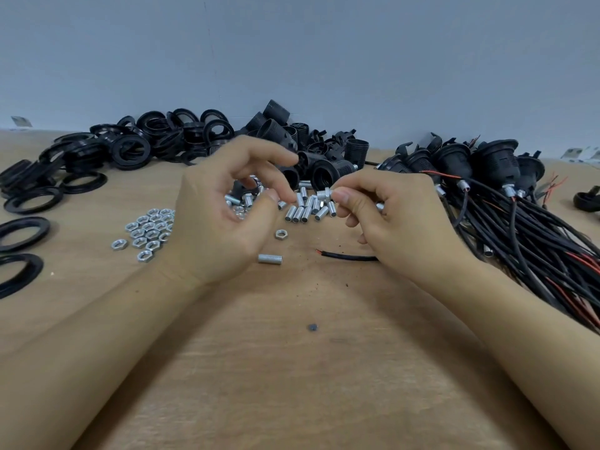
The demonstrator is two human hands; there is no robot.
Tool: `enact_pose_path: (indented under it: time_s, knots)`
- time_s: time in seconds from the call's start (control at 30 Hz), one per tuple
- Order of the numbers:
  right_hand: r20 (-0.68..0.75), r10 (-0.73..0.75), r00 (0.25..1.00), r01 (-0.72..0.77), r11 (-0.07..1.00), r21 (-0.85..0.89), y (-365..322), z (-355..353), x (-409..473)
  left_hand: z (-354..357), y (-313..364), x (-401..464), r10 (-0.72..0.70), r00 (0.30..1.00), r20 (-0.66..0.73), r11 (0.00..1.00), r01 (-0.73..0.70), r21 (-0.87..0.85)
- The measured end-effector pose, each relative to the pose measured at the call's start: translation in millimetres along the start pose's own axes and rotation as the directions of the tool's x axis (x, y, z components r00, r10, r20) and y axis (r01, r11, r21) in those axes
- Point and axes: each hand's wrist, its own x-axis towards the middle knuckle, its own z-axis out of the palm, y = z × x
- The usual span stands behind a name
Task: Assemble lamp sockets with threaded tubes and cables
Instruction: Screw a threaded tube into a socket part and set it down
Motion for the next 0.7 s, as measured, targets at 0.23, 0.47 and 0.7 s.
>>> enact_pose_path:
  time_s: [0.23, 0.47, 0.7]
  knots:
    - [-0.326, 0.153, 0.933, -0.150, 0.988, 0.034, 15, -12, 9, 1, -15, 1, -0.098, 0.994, 0.041, 0.933, 0.078, 0.351]
    - [-0.320, 0.381, 0.868, -0.423, 0.903, -0.073, 42, -25, 17, -26, -41, 14, -0.344, 0.935, -0.081, 0.697, 0.312, 0.645]
    - [-0.237, 0.376, 0.896, -0.412, 0.903, -0.123, 35, -17, 13, -20, -53, 11, -0.404, 0.914, 0.023, 0.696, 0.291, 0.657]
